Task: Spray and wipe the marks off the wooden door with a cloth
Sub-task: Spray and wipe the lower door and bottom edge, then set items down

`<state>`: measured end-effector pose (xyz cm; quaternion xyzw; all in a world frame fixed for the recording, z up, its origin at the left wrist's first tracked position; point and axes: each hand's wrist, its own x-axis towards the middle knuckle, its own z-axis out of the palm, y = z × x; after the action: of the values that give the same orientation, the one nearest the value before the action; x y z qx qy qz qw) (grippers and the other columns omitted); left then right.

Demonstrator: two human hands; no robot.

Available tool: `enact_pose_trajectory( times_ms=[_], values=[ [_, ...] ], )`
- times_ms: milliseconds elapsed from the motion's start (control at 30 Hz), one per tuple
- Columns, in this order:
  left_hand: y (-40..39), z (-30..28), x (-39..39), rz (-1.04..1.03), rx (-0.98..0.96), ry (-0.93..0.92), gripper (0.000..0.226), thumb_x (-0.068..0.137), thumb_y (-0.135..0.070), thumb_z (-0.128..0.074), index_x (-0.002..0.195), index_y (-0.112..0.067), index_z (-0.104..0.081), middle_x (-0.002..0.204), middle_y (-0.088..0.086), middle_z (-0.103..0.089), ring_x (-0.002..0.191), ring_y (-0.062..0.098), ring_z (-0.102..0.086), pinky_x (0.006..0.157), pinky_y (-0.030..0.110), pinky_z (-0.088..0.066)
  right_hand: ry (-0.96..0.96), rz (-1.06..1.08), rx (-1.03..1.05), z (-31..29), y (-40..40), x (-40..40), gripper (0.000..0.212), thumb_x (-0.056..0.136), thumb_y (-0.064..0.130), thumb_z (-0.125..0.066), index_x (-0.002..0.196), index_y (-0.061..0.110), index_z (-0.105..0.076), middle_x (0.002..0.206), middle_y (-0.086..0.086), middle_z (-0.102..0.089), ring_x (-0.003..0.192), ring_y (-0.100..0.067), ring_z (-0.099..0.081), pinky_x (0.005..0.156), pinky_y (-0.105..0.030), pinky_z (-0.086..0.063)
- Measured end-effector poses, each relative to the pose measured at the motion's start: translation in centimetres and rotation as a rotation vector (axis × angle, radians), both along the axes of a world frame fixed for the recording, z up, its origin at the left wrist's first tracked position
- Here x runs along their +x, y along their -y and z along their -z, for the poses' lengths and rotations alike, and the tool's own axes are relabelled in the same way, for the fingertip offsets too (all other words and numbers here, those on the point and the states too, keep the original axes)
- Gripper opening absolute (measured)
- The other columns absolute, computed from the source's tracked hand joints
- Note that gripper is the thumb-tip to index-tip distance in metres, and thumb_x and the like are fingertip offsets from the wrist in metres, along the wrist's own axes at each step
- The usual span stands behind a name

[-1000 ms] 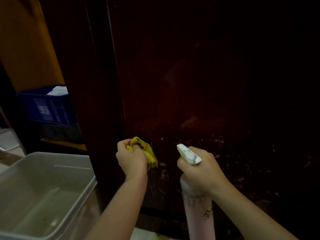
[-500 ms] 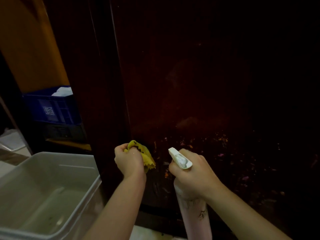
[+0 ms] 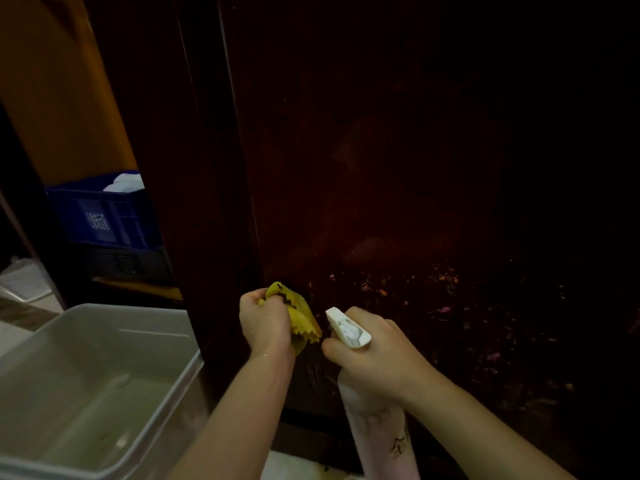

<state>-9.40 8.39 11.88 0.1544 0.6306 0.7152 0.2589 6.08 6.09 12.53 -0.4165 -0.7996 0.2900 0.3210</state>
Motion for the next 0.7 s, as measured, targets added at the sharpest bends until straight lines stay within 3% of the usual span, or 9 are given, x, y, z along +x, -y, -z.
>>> enact_pose_trajectory(
  times_ms=[100, 233, 333, 400, 467, 533, 600, 633, 700],
  values=[
    [-0.3, -0.1, 0.1, -0.038, -0.017, -0.077, 0.018, 0.093, -0.011, -0.052, 0.108, -0.022, -0.052, 0.095, 0.000, -0.058, 0.078, 0.011, -0.057, 0.056, 0.023, -0.041, -0.059, 0.012, 0.031, -0.3, 0.0, 0.2, 0.023, 0.078, 0.041, -0.061, 0.068, 0.025, -0.049, 0.061, 0.008, -0.050, 0.053, -0.006, -0.046, 0.052, -0.027, -0.039],
    [-0.6, -0.4, 0.7, -0.114, -0.022, -0.326, 0.014, 0.095, -0.021, -0.055, 0.103, -0.024, -0.044, 0.111, 0.006, -0.053, 0.089, 0.018, -0.057, 0.074, 0.032, -0.052, -0.072, 0.064, 0.175, -0.5, 0.0, 0.5, 0.024, 0.077, 0.042, -0.051, 0.060, 0.029, -0.041, 0.055, 0.008, -0.047, 0.049, -0.010, -0.045, 0.050, -0.031, -0.040],
    [-0.7, -0.6, 2.2, -0.164, 0.019, -0.573, 0.010, 0.095, -0.016, -0.056, 0.096, -0.018, -0.046, 0.106, 0.005, -0.045, 0.075, 0.004, -0.046, 0.061, 0.010, -0.039, -0.068, 0.086, 0.139, -0.5, -0.4, 1.1, 0.023, 0.069, 0.047, -0.045, 0.055, 0.029, -0.038, 0.054, 0.008, -0.045, 0.047, -0.009, -0.042, 0.049, -0.029, -0.034],
    [-0.7, -0.1, 3.3, -0.154, 0.059, -0.723, 0.007, 0.092, -0.010, -0.058, 0.092, -0.011, -0.050, 0.101, 0.003, -0.041, 0.070, 0.003, -0.041, 0.061, 0.005, -0.038, -0.091, 0.123, 0.090, -0.2, -0.7, 1.7, 0.024, 0.068, 0.046, -0.049, 0.055, 0.029, -0.039, 0.052, 0.010, -0.045, 0.046, -0.008, -0.042, 0.049, -0.028, -0.033],
    [-0.6, 1.2, 4.4, -0.045, 0.092, -0.850, 0.006, 0.090, -0.007, -0.059, 0.089, -0.007, -0.053, 0.099, 0.000, -0.039, 0.074, 0.011, -0.044, 0.064, 0.012, -0.041, -0.132, 0.161, 0.044, 0.0, -1.0, 2.3, 0.022, 0.070, 0.042, -0.055, 0.056, 0.030, -0.042, 0.052, 0.012, -0.048, 0.047, -0.006, -0.044, 0.049, -0.027, -0.034],
    [-0.2, 3.1, 5.5, 0.177, 0.091, -0.940, 0.009, 0.090, -0.010, -0.057, 0.083, -0.013, -0.051, 0.098, -0.004, -0.039, 0.080, 0.017, -0.048, 0.070, 0.034, -0.049, -0.153, 0.168, -0.007, 0.0, -1.2, 2.7, 0.018, 0.068, 0.041, -0.057, 0.059, 0.030, -0.046, 0.056, 0.012, -0.051, 0.051, -0.005, -0.047, 0.051, -0.026, -0.036],
    [0.2, 4.3, 5.9, 0.323, 0.077, -0.984, 0.014, 0.090, -0.012, -0.053, 0.079, -0.019, -0.047, 0.096, -0.007, -0.039, 0.082, 0.019, -0.049, 0.071, 0.044, -0.050, -0.137, 0.156, -0.020, 0.0, -1.2, 2.8, 0.017, 0.065, 0.045, -0.054, 0.063, 0.030, -0.047, 0.060, 0.009, -0.052, 0.053, -0.005, -0.049, 0.052, -0.024, -0.035],
    [0.4, 4.3, 5.9, 0.338, 0.078, -0.977, 0.016, 0.090, -0.012, -0.052, 0.079, -0.022, -0.046, 0.096, -0.010, -0.039, 0.082, 0.016, -0.050, 0.070, 0.041, -0.050, -0.117, 0.155, -0.001, -0.1, -1.1, 2.8, 0.018, 0.064, 0.047, -0.052, 0.063, 0.030, -0.046, 0.060, 0.009, -0.052, 0.054, -0.005, -0.050, 0.052, -0.023, -0.035],
    [0.6, 4.0, 5.3, 0.302, 0.088, -0.949, 0.020, 0.091, -0.013, -0.052, 0.080, -0.029, -0.044, 0.095, -0.016, -0.038, 0.081, 0.004, -0.049, 0.067, 0.023, -0.046, -0.058, 0.162, 0.070, 0.0, -0.9, 2.8, 0.021, 0.064, 0.051, -0.046, 0.062, 0.030, -0.043, 0.059, 0.008, -0.051, 0.054, -0.008, -0.050, 0.052, -0.025, -0.034]
  ],
)
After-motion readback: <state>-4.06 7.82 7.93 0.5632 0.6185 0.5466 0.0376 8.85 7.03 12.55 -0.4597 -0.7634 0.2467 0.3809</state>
